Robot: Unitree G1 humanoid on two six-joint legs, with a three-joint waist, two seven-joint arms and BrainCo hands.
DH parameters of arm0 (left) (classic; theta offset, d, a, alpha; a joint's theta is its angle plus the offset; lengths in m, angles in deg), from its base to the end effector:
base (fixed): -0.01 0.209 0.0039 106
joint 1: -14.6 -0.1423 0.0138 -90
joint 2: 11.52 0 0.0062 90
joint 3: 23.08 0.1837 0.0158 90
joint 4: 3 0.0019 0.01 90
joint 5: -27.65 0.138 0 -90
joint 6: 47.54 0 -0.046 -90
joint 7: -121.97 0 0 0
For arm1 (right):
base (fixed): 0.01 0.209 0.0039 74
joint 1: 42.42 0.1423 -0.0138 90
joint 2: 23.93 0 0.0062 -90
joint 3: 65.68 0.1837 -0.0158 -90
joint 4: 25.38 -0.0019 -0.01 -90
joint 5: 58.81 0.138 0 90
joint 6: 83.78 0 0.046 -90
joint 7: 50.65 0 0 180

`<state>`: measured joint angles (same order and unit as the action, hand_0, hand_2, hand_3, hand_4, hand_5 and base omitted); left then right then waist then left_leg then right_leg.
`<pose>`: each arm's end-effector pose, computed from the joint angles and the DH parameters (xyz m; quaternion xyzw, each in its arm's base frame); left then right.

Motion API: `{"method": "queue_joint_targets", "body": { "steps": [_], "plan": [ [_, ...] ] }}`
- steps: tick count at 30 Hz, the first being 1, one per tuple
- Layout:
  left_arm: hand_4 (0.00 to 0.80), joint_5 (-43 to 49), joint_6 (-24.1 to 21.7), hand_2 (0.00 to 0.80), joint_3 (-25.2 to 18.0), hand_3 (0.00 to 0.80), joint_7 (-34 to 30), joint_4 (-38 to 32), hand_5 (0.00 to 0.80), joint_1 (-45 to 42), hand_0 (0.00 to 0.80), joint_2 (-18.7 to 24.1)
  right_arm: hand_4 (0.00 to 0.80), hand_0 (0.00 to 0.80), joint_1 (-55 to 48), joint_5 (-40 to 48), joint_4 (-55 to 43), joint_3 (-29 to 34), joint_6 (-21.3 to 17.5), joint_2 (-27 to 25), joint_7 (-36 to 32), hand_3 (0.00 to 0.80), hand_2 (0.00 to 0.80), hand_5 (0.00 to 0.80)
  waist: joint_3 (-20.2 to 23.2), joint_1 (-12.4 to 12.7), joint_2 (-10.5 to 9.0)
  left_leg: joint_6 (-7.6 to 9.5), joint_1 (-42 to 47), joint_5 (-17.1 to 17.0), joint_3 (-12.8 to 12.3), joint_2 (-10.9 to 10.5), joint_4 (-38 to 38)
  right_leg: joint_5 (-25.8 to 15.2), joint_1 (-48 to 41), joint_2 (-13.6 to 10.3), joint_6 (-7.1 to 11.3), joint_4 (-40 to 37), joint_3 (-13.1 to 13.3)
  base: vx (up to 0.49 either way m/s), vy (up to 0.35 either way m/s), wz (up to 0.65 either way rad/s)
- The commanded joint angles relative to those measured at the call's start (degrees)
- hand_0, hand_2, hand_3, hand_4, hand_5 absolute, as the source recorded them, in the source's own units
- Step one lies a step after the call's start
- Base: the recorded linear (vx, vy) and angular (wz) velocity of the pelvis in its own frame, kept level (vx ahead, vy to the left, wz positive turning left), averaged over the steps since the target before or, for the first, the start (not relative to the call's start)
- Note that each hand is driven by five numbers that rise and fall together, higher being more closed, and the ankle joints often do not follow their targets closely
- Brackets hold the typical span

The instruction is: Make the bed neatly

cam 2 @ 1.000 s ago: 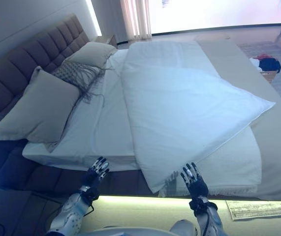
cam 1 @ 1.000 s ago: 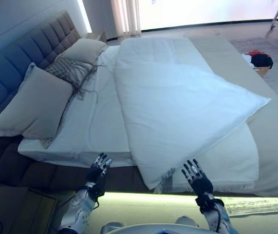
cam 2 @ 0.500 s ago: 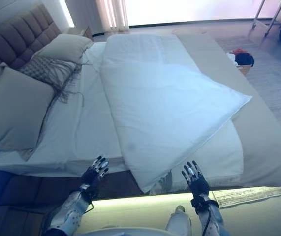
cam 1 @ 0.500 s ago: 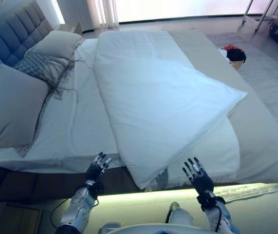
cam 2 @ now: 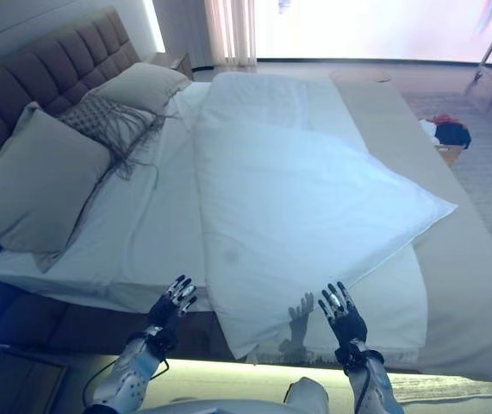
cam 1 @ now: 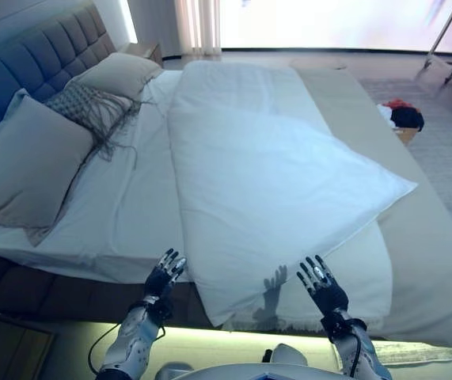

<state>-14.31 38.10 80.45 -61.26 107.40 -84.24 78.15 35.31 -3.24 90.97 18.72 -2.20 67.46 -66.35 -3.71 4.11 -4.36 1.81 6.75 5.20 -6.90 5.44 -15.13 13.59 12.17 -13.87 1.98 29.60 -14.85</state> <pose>0.1419 0.1843 -0.0430 -0.2129 0.2341 -0.0004 0.9486 0.1168 -0.2139 -0.0579 0.3413 0.1861 -0.0504 0.9200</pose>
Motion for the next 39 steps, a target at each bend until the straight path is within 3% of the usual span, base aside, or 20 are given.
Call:
{"method": "queue_joint_targets", "body": {
  "steps": [1,2,4,6,8,12,14,17,18,19,20,22,25,32,36,39],
  "plan": [
    [0.000,-1.1,-3.0,0.000,-1.5,0.000,-3.2,-5.2,0.000,-0.5,0.000,1.2,0.000,0.000,1.4,2.4,-0.1,-0.3,-1.8,-2.4,-0.9,0.000,0.000,0.000,-1.9,-0.6,-1.38,-2.56,-4.6,2.2,-1.0,-4.1,-20.6,-15.1,-8.4,2.4,2.00,-20.2,-2.4,0.101,-0.220,0.10],
    [0.000,-0.6,-3.1,0.000,-1.1,0.000,-3.8,-5.3,0.000,-0.7,0.000,0.9,0.000,0.000,1.0,2.1,0.0,-0.2,-2.1,-2.7,-0.2,0.000,0.000,0.000,-2.4,-0.6,-1.28,-3.54,-8.2,-1.6,-0.7,-2.4,-23.2,-14.6,-9.6,3.2,1.00,-20.5,-2.2,0.091,-0.167,0.09],
    [0.000,0.4,-3.6,0.000,-0.4,0.000,-3.9,-6.0,0.000,-0.6,0.000,0.8,0.000,0.000,1.1,3.5,-0.3,-0.5,-2.7,-3.2,-0.3,0.000,0.000,0.000,-3.3,-0.1,-1.13,-3.62,-11.7,-4.0,-0.2,-0.4,-20.5,-14.1,-10.9,4.0,0.80,-20.9,-1.9,0.089,-0.082,0.11],
    [0.000,-0.4,-3.3,0.000,-0.4,0.000,-3.5,-6.4,0.000,-0.3,0.000,1.8,0.000,0.000,1.8,4.8,-0.9,-1.1,-3.3,-3.1,0.8,0.000,0.000,0.000,-3.8,0.4,-0.29,-4.85,-11.8,-7.8,-0.2,2.0,-11.4,-13.3,-12.2,5.3,1.10,-21.9,-1.7,0.149,0.056,0.02],
    [0.000,-0.5,-2.4,0.000,-1.2,0.000,-3.9,-6.1,0.000,-0.6,0.000,2.1,0.000,0.000,1.7,5.1,-2.8,-1.4,-2.6,-2.9,3.4,0.000,0.000,0.000,-3.5,1.7,1.71,-7.10,-10.9,-13.2,2.4,3.6,4.0,-12.5,-13.9,6.6,1.92,-23.2,-1.6,0.298,0.200,0.00],
    [0.000,1.3,-0.5,0.000,-2.5,0.000,-4.5,-6.2,0.000,-2.3,0.000,1.0,0.000,0.000,0.0,3.1,-5.4,-1.4,-0.9,-2.6,5.3,0.000,0.000,0.000,-2.5,3.8,3.79,-10.18,-12.2,-20.6,4.3,6.5,14.2,-10.6,-17.2,6.9,2.10,-24.2,-1.8,0.386,0.267,0.04],
    [0.000,1.6,-0.3,0.000,-2.8,0.000,-4.8,-5.1,0.000,-2.0,0.000,0.7,0.000,0.000,0.2,2.9,-5.9,-2.1,-1.4,-2.5,5.8,0.000,0.000,0.000,-2.5,4.0,3.89,-10.54,-12.6,-18.5,3.8,6.6,12.2,-8.5,-17.7,5.1,2.57,-22.1,-2.0,0.274,0.234,-0.06],
    [0.000,1.0,-0.5,0.000,-4.0,0.000,-6.9,-3.7,0.000,-1.8,0.000,1.8,0.000,0.000,1.6,3.6,-5.7,-3.9,-3.3,-2.2,6.6,0.000,0.000,0.000,-3.0,3.9,3.46,-7.73,-12.8,-10.7,1.4,4.6,7.4,-8.2,-16.3,0.3,3.74,-17.9,-2.7,0.219,0.258,0.01],
    [0.000,1.2,0.4,0.000,-4.8,0.000,-5.8,-4.0,0.000,-2.7,0.000,2.2,0.000,0.000,0.7,2.8,-6.6,-3.5,-2.3,-1.0,8.4,0.000,0.000,0.000,-2.5,4.2,3.39,-6.79,-12.6,-8.4,1.3,3.1,5.4,-8.7,-17.3,-2.7,4.94,-16.5,-3.0,0.312,0.255,0.10],
    [0.000,1.3,0.4,0.000,-5.0,0.000,-6.0,-4.1,0.000,-3.0,0.000,2.3,0.000,0.000,0.2,3.2,-7.2,-3.3,-2.0,-0.6,8.8,0.000,0.000,0.000,-2.2,4.3,3.27,-6.50,-12.6,-8.0,1.3,2.5,4.6,-9.1,-17.9,-3.5,5.39,-16.6,-3.0,0.344,0.242,-0.03],
    [0.000,1.3,0.1,0.000,-5.9,0.000,-6.8,-5.3,0.000,-3.2,0.000,3.2,0.000,0.000,-0.9,3.3,-8.0,-3.1,-1.3,0.2,7.1,0.000,0.000,0.000,-1.7,4.5,2.89,-5.00,-12.1,-6.7,0.1,1.3,3.8,-12.4,-18.1,-6.0,6.36,-15.8,-3.4,0.275,0.194,-0.21],
    [0.000,-0.1,-0.2,0.000,-5.8,0.000,-4.8,-6.8,0.000,-2.9,0.000,4.4,0.000,0.000,-1.7,0.9,-8.0,-3.7,-1.5,1.7,6.3,0.000,0.000,0.000,-0.6,4.4,3.02,-3.33,-9.2,-5.9,-1.5,0.2,6.5,-15.6,-16.5,-8.6,6.98,-14.3,-2.8,0.249,0.206,-0.38],
    [0.000,-0.8,-0.5,0.000,-5.3,0.000,-3.1,-6.0,0.000,-0.7,0.000,5.3,0.000,0.000,-1.6,-0.3,-6.6,-4.2,-2.4,3.5,5.3,0.000,0.000,0.000,0.5,4.2,3.06,-2.50,-8.0,-5.5,-1.7,-0.4,8.5,-15.4,-16.3,-9.0,7.18,-15.0,-1.5,0.143,0.096,-0.25],
    [0.000,-0.9,-0.2,0.000,-5.2,0.000,-1.8,-3.6,0.000,1.4,0.000,5.1,0.000,0.000,-1.3,0.6,-4.6,-4.3,-3.5,4.3,4.7,0.000,0.000,0.000,1.4,5.4,1.27,-1.89,-9.2,-4.6,-1.8,-0.9,8.3,-16.7,-17.1,-9.2,7.66,-17.5,-2.3,-0.001,-0.058,0.09],
    [0.000,-0.5,0.3,0.000,-6.2,0.000,-2.4,-3.3,0.000,0.8,0.000,5.1,0.000,0.000,-0.8,0.7,-4.2,-4.1,-3.1,4.4,3.9,0.000,0.000,0.000,1.4,6.5,0.71,-2.36,-9.9,-4.3,-1.7,0.1,7.0,-14.8,-18.3,-8.3,7.60,-18.4,-3.5,-0.097,-0.163,0.09],
    [0.000,-0.7,0.6,0.000,-6.6,0.000,-1.8,-3.9,0.000,0.2,0.000,5.2,0.000,0.000,-0.5,0.6,-4.0,-4.7,-1.6,3.8,3.8,0.000,0.000,0.000,0.9,7.1,0.48,-4.05,-10.4,-4.7,-1.7,2.1,5.7,-12.0,-19.4,-5.9,7.26,-20.2,-4.5,-0.109,-0.189,0.02]
  ]
}}
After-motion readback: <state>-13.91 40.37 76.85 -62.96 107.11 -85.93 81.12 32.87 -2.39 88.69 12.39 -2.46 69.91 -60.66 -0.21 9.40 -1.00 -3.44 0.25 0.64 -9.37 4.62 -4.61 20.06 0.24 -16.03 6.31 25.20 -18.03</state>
